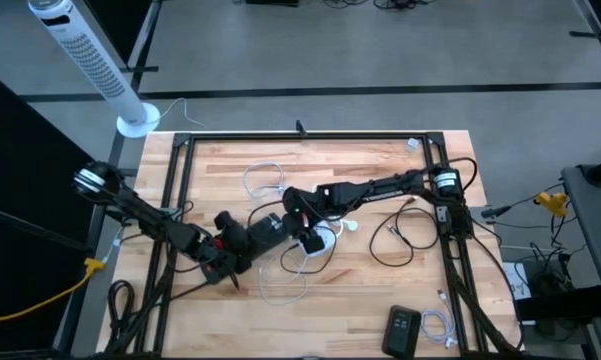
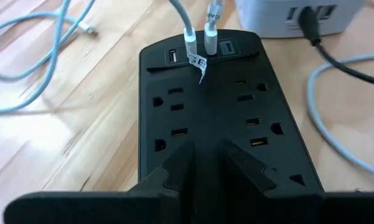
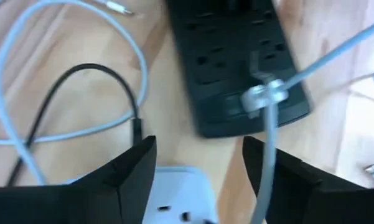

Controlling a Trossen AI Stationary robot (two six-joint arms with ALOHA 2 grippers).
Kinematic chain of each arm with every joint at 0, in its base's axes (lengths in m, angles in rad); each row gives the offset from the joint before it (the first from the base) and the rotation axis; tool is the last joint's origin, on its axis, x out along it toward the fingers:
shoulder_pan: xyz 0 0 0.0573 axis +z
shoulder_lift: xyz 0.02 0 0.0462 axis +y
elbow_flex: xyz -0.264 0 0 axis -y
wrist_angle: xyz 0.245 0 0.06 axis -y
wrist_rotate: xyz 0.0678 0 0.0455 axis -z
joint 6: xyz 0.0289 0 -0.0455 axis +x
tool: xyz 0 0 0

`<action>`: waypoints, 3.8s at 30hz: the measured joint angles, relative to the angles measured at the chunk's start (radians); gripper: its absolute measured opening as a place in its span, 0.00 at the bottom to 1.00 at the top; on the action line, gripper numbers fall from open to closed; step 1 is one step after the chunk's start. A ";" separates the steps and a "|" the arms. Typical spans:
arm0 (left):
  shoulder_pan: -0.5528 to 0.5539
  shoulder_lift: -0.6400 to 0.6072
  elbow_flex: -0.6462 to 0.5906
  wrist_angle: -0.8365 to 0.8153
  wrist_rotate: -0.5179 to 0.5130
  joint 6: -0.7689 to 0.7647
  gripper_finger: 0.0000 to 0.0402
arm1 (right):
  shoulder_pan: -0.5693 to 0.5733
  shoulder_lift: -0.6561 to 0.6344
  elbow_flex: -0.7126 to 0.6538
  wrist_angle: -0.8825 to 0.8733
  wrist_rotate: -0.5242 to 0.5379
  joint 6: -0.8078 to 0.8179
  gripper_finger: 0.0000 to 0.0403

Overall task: Insert USB
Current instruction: Insert the black charger cable into the white charger adapter

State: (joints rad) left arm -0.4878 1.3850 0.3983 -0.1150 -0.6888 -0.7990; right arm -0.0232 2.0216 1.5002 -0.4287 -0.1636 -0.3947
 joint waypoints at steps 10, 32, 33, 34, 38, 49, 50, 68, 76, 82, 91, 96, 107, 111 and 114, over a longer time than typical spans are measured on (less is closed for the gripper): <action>0.000 -0.047 -0.006 -0.011 0.068 0.032 0.16 | 0.015 0.000 0.000 0.016 0.030 0.035 0.65; -0.001 -0.210 -0.001 -0.388 0.165 -0.233 0.16 | -0.012 -0.137 0.000 -0.071 0.175 0.167 0.68; -0.001 -0.220 -0.001 -0.397 0.173 -0.238 0.16 | -0.012 -0.150 0.000 -0.087 0.175 0.176 0.67; 0.000 -0.231 -0.001 -0.406 0.185 -0.240 0.16 | -0.012 -0.162 0.000 -0.108 0.175 0.191 0.67; -0.001 -0.277 -0.001 -0.452 0.240 -0.268 0.16 | -0.006 -0.170 -0.010 -0.172 0.157 0.233 0.65; -0.016 -0.422 0.047 -0.497 0.382 -0.138 0.16 | 0.047 -0.138 -0.164 -0.032 0.154 0.258 0.58; -0.015 -0.429 0.066 -0.533 0.393 -0.131 0.16 | 0.048 -0.138 -0.167 -0.035 0.146 0.265 0.58; -0.015 -0.321 0.134 -0.201 0.285 0.295 0.16 | 0.179 -0.140 -0.193 -0.135 0.070 0.264 0.56; -0.014 -0.141 0.113 -0.266 0.279 0.169 0.16 | 0.193 -0.142 -0.204 -0.144 0.085 0.298 0.51; -0.022 -0.077 0.077 -0.257 0.285 -0.022 0.16 | 0.151 -0.140 -0.207 -0.151 0.317 0.267 0.51; -0.131 -0.218 0.065 -0.431 0.380 -0.219 0.16 | -0.036 -0.138 -0.202 -0.155 0.502 0.261 0.51; -0.213 -0.294 0.060 -0.537 0.415 -0.378 0.16 | -0.065 -0.182 -0.187 -0.174 0.507 0.280 0.49; -0.257 -0.337 0.054 -0.510 0.298 -0.340 0.16 | 0.090 -0.284 -0.204 -0.203 0.238 0.284 0.49; -0.256 -0.339 0.055 -0.465 0.230 -0.283 0.16 | 0.135 -0.287 -0.205 -0.301 0.216 0.343 0.50; -0.257 -0.344 0.061 -0.463 0.224 -0.255 0.16 | 0.163 -0.307 -0.198 -0.349 0.216 0.400 0.49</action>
State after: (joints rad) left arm -0.7444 1.0405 0.4591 -0.5780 -0.4644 -1.0543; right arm 0.1399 1.7148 1.3026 -0.7772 0.0521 0.0052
